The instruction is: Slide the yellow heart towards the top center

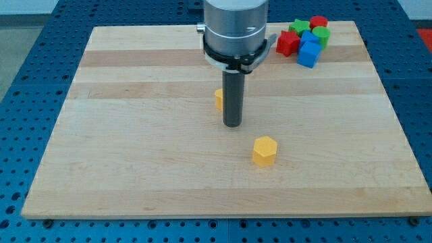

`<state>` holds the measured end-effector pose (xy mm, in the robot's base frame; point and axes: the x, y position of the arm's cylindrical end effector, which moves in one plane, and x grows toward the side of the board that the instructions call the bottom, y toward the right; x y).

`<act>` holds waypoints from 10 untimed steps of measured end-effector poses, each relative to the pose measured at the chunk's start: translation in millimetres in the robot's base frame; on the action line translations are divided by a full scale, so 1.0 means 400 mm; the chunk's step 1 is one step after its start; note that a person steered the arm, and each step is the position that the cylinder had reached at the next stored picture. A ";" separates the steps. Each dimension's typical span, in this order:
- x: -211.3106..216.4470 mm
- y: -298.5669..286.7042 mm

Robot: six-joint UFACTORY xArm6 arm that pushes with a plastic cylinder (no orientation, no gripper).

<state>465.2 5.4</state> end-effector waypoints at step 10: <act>-0.281 0.074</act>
<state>352.8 35.1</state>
